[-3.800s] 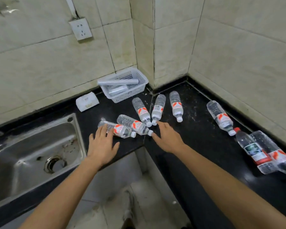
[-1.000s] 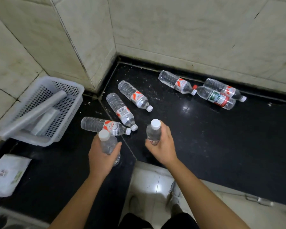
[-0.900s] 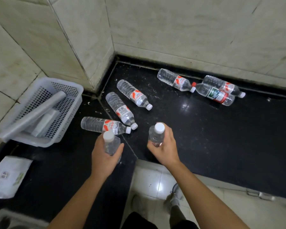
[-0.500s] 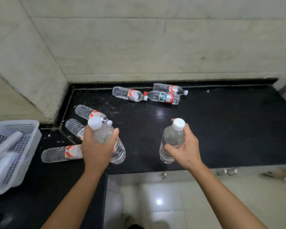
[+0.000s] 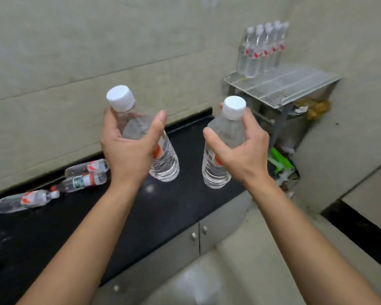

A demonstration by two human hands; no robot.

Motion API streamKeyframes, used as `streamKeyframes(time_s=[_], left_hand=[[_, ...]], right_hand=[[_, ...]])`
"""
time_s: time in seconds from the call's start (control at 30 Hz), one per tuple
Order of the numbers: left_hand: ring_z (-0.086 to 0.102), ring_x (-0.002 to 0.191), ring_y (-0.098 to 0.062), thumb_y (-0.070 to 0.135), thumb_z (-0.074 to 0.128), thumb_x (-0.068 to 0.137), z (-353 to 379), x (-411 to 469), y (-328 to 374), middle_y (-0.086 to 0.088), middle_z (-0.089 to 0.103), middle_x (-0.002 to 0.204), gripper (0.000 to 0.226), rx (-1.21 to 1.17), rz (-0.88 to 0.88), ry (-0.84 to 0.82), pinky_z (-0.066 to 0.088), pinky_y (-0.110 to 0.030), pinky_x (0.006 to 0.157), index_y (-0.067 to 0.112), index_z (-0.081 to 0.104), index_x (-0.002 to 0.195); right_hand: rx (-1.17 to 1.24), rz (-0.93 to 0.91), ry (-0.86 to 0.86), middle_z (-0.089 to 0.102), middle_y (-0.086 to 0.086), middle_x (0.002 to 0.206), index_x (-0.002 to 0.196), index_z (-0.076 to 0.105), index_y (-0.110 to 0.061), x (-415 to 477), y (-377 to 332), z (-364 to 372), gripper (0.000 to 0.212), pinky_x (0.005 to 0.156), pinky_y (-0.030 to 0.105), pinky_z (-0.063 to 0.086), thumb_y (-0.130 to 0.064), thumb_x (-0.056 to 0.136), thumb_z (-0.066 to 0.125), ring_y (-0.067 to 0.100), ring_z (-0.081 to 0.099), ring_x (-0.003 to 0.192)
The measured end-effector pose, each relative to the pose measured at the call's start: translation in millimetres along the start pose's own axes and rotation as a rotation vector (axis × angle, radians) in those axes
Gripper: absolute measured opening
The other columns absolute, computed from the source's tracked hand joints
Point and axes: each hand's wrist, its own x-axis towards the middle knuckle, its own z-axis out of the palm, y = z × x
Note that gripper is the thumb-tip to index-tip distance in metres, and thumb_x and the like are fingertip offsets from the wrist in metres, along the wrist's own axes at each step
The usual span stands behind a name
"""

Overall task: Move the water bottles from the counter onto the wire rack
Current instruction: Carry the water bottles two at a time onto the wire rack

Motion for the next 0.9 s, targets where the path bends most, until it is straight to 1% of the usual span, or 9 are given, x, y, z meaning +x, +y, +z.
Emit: streamKeyframes(time_s=[0.13,0.23,0.4,0.57,0.67,0.73,0.8,0.87,0.9], left_hand=[[0.06,0.08,0.002,0.027,0.082,0.081,98.2,4.4,11.5,0.011,0.061,0.088,0.034,-0.051,0.023,-0.057,0.05,-0.02,0.081,0.034,0.052,0.096],[0.061,0.084,0.0,0.028,0.081,0.082,158.9,9.2,14.0,0.011,0.061,0.09,0.033,-0.08,0.039,-0.125,0.052,-0.024,0.083,0.035,0.052,0.097],[0.064,0.085,0.0,0.022,0.082,0.082,271.5,10.0,-7.6,0.016,0.064,0.09,0.032,-0.149,0.008,-0.221,0.051,-0.02,0.081,0.033,0.056,0.098],[0.069,0.089,-0.012,0.032,0.082,0.081,387.0,23.6,-56.9,-0.005,0.071,0.097,0.033,-0.219,-0.072,-0.278,0.056,-0.027,0.082,0.016,0.061,0.102],[0.068,0.091,-0.015,0.031,0.082,0.082,458.2,51.7,-79.0,-0.006,0.07,0.098,0.036,-0.239,-0.093,-0.27,0.056,-0.029,0.083,0.011,0.062,0.105],[0.066,0.09,-0.007,0.028,0.081,0.083,499.3,77.2,-85.5,0.0,0.069,0.096,0.035,-0.236,-0.092,-0.266,0.053,-0.022,0.081,0.01,0.062,0.107],[0.064,0.088,0.004,0.024,0.081,0.084,537.0,104.9,-90.4,0.008,0.067,0.095,0.033,-0.239,-0.07,-0.27,0.048,-0.012,0.079,0.012,0.062,0.108],[0.065,0.091,0.004,0.026,0.079,0.086,569.7,130.7,-97.7,0.01,0.068,0.099,0.035,-0.25,-0.053,-0.279,0.047,-0.011,0.082,0.012,0.062,0.112],[0.066,0.095,0.001,0.028,0.079,0.086,583.5,142.2,-101.9,0.01,0.068,0.101,0.036,-0.248,-0.047,-0.278,0.048,-0.012,0.083,0.013,0.062,0.114]], right_hand=[[-0.098,0.001,0.102,0.066,-0.011,0.079,0.097,0.067,-0.015,46.2,46.0,-79.1,0.041,0.074,0.037,0.054,-0.051,0.077,0.072,0.011,0.063,0.074],[-0.14,0.002,0.146,0.068,-0.009,0.082,0.098,0.067,-0.015,76.7,77.8,-121.3,0.042,0.075,0.041,0.055,-0.051,0.078,0.072,0.015,0.066,0.077],[-0.209,0.03,0.199,0.073,-0.005,0.09,0.104,0.067,-0.015,131.4,142.6,-166.1,0.043,0.078,0.042,0.056,-0.051,0.081,0.072,0.014,0.07,0.083],[-0.206,0.102,0.178,0.075,-0.01,0.094,0.106,0.066,-0.026,203.4,230.3,-187.9,0.04,0.082,0.046,0.058,-0.055,0.08,0.074,0.012,0.072,0.088],[-0.232,0.137,0.177,0.075,-0.01,0.093,0.104,0.065,-0.026,264.3,273.2,-192.2,0.045,0.082,0.047,0.058,-0.061,0.077,0.073,0.013,0.072,0.087],[-0.22,0.164,0.162,0.075,-0.011,0.093,0.102,0.064,-0.029,307.7,294.5,-195.3,0.042,0.084,0.046,0.058,-0.062,0.077,0.073,0.011,0.072,0.088],[-0.201,0.162,0.159,0.074,-0.018,0.092,0.097,0.063,-0.036,350.4,312.7,-199.1,0.031,0.086,0.039,0.058,-0.058,0.078,0.074,0.006,0.071,0.088],[-0.164,0.169,0.167,0.071,-0.029,0.088,0.092,0.06,-0.041,388.0,329.7,-200.9,0.022,0.084,0.031,0.057,-0.051,0.08,0.075,0.0,0.069,0.086],[-0.149,0.176,0.167,0.069,-0.032,0.087,0.091,0.06,-0.041,404.4,339.0,-200.7,0.02,0.084,0.031,0.056,-0.048,0.081,0.075,-0.001,0.069,0.085]])
